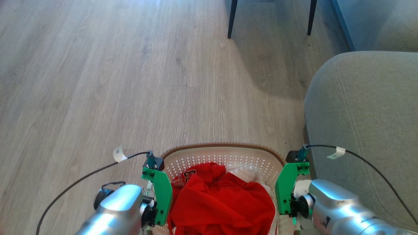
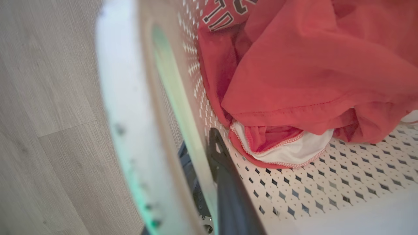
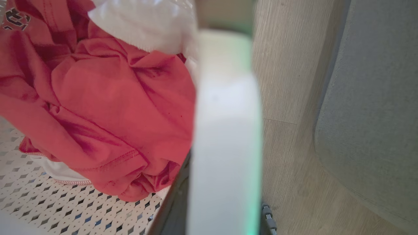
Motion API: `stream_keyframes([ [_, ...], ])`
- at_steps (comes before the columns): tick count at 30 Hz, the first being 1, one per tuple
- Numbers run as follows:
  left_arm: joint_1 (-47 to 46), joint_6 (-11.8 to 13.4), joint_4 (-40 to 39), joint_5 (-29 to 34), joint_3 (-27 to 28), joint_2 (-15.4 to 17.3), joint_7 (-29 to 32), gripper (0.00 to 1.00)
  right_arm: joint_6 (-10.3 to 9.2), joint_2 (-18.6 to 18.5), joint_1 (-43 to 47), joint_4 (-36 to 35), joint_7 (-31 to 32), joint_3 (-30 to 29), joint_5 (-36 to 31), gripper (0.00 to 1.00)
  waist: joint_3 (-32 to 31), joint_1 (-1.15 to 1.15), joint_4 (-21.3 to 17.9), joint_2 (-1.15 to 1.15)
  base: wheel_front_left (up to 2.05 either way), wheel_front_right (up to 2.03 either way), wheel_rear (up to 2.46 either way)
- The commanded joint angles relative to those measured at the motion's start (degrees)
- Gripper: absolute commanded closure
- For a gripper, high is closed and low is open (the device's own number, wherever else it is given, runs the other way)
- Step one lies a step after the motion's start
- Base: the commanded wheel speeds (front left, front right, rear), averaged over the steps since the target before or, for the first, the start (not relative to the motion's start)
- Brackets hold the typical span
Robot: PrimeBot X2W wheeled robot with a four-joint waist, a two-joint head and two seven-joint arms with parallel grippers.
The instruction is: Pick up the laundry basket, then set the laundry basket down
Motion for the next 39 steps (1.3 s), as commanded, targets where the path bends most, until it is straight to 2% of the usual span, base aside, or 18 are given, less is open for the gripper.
stream_keyframes([
  [1,-2.2,-0.5,-0.2,1.4,-0.2,0.9,0.3,1.00,0.43,0.9,-1.2,-1.6,-0.2,0.8,-0.3,1.00,-0.2,0.01,0.0,0.01,0.00,0.00,0.00],
  [39,-1.8,-1.2,-0.4,1.9,-0.2,0.9,1.8,1.00,0.43,0.9,-0.7,-2.1,0.0,2.1,1.0,1.00,-1.2,0.01,-0.1,0.01,0.00,0.00,0.00],
])
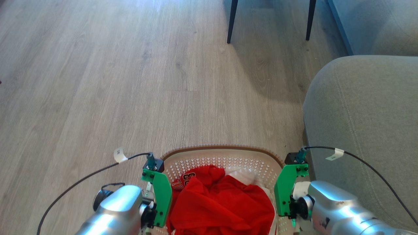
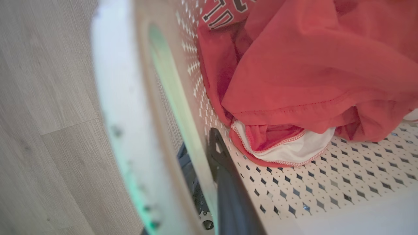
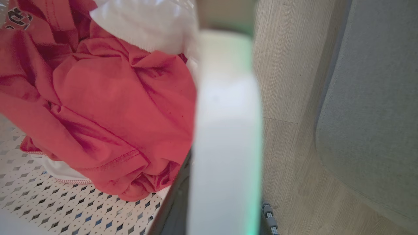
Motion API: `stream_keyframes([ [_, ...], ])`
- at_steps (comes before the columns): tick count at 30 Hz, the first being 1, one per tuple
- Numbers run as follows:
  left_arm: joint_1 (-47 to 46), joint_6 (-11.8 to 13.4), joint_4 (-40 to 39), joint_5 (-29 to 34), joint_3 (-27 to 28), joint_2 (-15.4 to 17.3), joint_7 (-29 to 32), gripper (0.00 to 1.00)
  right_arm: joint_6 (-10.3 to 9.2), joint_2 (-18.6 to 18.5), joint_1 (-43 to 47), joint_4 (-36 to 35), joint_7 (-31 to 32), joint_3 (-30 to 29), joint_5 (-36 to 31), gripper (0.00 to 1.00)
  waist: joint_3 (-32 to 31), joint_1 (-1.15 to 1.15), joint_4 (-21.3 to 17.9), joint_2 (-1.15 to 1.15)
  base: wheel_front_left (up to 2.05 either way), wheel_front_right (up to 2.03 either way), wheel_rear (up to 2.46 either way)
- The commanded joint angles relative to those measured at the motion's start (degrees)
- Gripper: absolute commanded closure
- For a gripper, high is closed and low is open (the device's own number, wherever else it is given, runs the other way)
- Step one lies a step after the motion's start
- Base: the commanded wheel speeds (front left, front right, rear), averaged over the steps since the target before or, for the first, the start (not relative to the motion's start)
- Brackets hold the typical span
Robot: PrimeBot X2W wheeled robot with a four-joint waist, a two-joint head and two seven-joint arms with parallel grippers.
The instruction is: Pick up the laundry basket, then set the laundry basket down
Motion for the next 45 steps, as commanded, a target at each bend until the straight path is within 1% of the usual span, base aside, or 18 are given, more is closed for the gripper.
stream_keyframes([
  [1,-1.9,-0.6,-0.7,1.5,-0.2,0.9,0.4,1.00,0.43,0.9,-1.1,-1.6,-0.4,0.7,-0.5,1.00,0.0,0.00,0.0,0.00,0.00,0.00,0.00],
  [45,-2.6,-0.3,-0.6,1.0,-0.2,0.9,0.2,1.00,0.43,0.9,-1.4,-1.4,0.1,1.3,-0.4,1.00,-0.1,0.00,0.2,0.00,0.00,0.00,0.00],
])
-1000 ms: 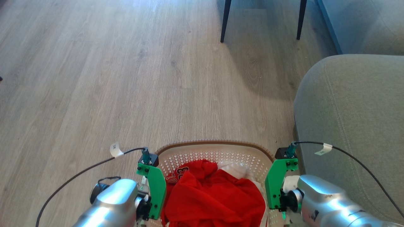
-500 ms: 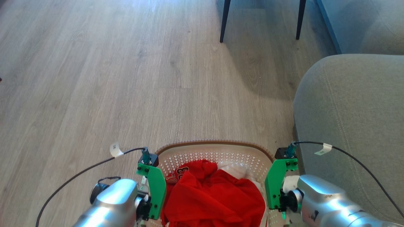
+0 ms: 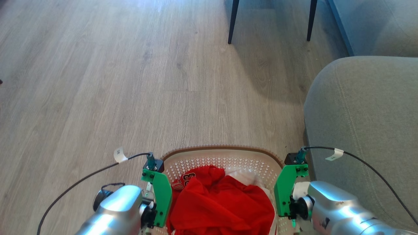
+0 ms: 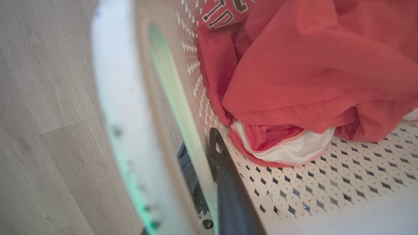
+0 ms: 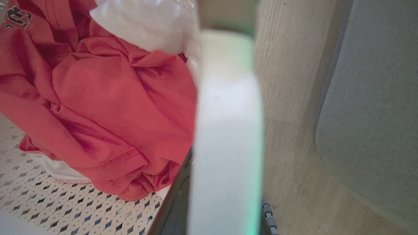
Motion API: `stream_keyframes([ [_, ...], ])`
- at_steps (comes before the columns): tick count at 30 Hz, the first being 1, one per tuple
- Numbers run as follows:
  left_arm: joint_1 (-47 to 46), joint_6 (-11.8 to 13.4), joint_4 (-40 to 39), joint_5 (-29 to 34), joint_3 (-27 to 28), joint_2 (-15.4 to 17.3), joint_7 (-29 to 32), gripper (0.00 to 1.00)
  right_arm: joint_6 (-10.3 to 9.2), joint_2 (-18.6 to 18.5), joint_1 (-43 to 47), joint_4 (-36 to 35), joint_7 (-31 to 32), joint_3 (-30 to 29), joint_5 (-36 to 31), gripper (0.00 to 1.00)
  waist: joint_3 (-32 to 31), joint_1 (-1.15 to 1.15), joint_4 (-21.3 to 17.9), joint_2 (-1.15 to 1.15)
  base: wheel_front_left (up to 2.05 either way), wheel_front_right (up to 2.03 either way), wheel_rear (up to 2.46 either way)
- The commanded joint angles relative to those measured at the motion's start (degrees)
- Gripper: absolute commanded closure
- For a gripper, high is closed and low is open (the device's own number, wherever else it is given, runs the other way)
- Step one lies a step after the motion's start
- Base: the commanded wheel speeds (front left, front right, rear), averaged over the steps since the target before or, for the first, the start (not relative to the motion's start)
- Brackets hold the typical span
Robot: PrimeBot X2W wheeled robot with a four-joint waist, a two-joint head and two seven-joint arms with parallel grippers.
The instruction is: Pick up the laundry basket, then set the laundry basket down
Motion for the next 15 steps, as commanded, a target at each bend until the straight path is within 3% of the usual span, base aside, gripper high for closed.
stream_keyframes([
  [1,-2.6,-0.3,-0.6,1.1,-0.2,0.9,0.0,1.00,0.43,0.9,-1.5,-1.3,0.0,0.8,-0.5,1.00,0.0,0.00,0.0,0.00,0.00,0.00,0.00],
  [15,-2.7,0.1,-1.3,1.0,-0.2,0.9,-0.5,1.00,0.43,0.9,-1.5,-1.1,-0.5,0.9,-0.6,1.00,2.0,0.00,0.0,0.00,0.00,0.00,0.00],
])
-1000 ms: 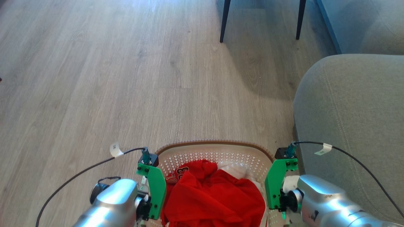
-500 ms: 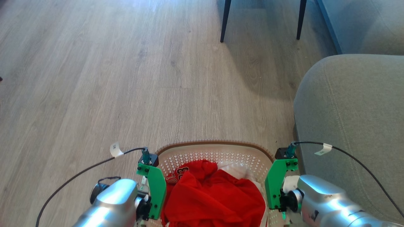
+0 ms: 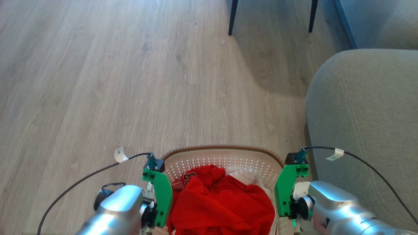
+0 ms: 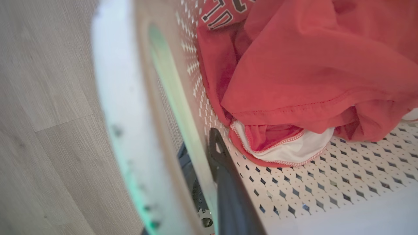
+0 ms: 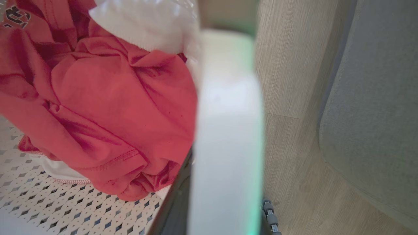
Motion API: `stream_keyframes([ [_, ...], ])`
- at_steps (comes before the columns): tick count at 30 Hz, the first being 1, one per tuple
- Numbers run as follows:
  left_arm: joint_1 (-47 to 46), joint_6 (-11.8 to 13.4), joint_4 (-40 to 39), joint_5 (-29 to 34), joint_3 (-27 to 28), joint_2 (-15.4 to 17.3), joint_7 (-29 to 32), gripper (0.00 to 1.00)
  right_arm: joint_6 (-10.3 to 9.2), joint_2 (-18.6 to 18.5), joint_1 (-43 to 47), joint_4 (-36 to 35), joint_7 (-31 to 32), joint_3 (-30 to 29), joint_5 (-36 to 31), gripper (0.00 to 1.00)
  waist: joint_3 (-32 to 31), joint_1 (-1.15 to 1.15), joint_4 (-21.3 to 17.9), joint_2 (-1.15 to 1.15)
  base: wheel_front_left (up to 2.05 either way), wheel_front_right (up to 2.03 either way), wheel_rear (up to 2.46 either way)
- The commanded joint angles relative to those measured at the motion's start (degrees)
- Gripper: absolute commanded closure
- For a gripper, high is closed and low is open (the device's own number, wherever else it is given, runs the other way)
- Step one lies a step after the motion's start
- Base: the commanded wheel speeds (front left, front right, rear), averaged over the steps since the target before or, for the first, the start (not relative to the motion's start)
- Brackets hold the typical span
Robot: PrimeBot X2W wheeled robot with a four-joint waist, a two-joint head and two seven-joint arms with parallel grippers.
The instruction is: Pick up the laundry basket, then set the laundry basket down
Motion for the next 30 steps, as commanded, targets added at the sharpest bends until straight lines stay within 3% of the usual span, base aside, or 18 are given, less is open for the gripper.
stream_keyframes([
  [1,-2.7,0.1,-1.1,0.9,-0.2,0.9,-0.5,1.00,0.43,0.9,-1.5,-1.2,-0.5,0.9,-0.6,1.00,0.5,0.00,0.0,-0.01,0.00,0.00,0.00],
  [12,-3.6,1.1,-2.7,1.0,-0.2,0.9,-1.4,1.00,0.43,0.9,-2.9,-0.5,-1.9,0.9,-0.9,1.00,5.4,0.00,-0.1,-0.01,0.00,0.00,0.00],
  [30,-10.7,6.4,-7.2,4.3,-0.2,0.9,-8.9,1.00,0.43,-3.2,-9.7,-3.0,-10.8,0.9,-3.8,1.00,25.1,0.00,-1.0,-0.01,0.00,0.00,0.00],
])
